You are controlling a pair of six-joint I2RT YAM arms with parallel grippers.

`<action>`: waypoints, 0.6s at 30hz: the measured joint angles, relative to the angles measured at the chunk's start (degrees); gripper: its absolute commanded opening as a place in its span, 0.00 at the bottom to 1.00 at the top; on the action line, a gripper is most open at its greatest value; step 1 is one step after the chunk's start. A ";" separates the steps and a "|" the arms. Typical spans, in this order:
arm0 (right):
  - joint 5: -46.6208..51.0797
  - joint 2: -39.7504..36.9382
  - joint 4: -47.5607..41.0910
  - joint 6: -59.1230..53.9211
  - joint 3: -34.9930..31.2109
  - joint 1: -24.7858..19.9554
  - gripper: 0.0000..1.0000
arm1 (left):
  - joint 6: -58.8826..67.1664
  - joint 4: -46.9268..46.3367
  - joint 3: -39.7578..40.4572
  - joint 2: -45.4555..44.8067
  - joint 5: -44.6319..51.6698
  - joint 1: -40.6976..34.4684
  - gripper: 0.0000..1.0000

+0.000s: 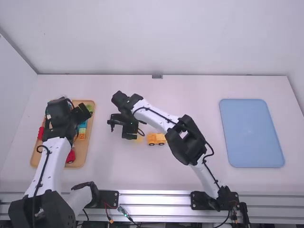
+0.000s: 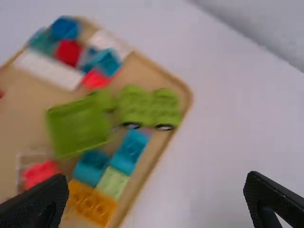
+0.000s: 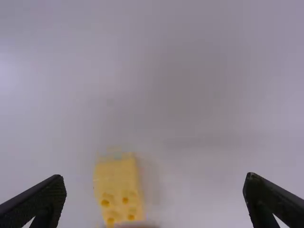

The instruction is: Assemble lego blocks to make yellow taxi

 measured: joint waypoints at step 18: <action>-20.33 -41.72 25.57 -6.67 -39.39 -22.64 0.99 | 61.57 2.43 -0.44 15.65 53.86 -11.78 0.99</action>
